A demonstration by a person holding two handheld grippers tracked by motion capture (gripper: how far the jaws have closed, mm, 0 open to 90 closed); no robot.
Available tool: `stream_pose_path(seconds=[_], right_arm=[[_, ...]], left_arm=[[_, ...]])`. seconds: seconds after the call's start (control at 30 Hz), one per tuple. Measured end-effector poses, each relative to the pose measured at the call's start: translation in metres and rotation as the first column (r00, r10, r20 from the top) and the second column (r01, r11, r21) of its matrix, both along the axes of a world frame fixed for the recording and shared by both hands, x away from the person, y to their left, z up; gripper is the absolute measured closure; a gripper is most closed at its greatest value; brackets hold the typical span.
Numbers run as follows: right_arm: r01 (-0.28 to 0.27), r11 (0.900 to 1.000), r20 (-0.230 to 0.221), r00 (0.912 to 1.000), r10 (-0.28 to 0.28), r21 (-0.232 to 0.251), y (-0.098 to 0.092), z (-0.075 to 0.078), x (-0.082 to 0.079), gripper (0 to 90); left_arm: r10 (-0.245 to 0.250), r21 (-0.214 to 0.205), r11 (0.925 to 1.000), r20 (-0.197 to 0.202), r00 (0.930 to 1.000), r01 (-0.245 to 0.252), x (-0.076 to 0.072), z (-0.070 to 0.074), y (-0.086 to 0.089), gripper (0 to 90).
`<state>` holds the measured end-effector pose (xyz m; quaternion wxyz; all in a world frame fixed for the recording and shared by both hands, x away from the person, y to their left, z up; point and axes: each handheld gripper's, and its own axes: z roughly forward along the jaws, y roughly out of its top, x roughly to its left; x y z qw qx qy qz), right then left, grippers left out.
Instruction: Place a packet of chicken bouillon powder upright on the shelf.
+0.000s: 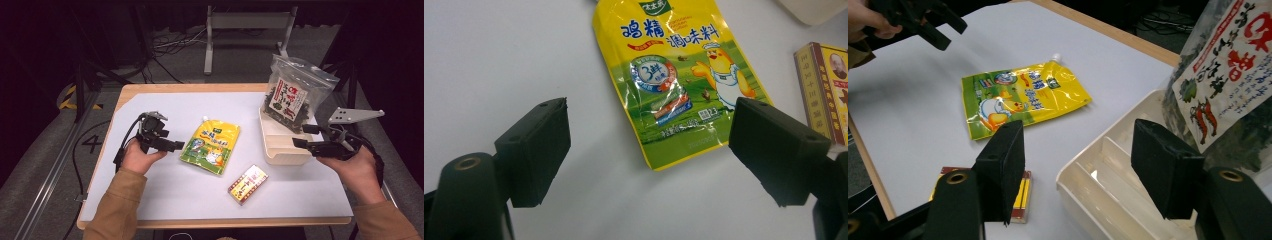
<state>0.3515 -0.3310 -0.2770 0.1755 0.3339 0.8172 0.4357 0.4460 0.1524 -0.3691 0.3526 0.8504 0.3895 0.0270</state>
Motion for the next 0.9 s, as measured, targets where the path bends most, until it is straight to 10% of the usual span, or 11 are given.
stream_pose_path(seconds=[0.53, 0.9], right_arm=[[-0.045, 0.9989, -0.025, 0.9987, 0.045, -0.011, 0.012, -0.015, -0.007, 35.0], [-0.048, 0.9988, -0.036, 0.9982, 0.048, -0.002, 0.014, -0.024, -0.009, 33.2]], left_arm=[[0.046, -0.091, 0.9940, -0.145, 0.9884, -0.059, 0.019, -0.027, -0.014, 18.0], [0.026, -0.060, 0.9974, -0.216, 0.9761, -0.040, 0.026, -0.046, -0.027, 20.6]])
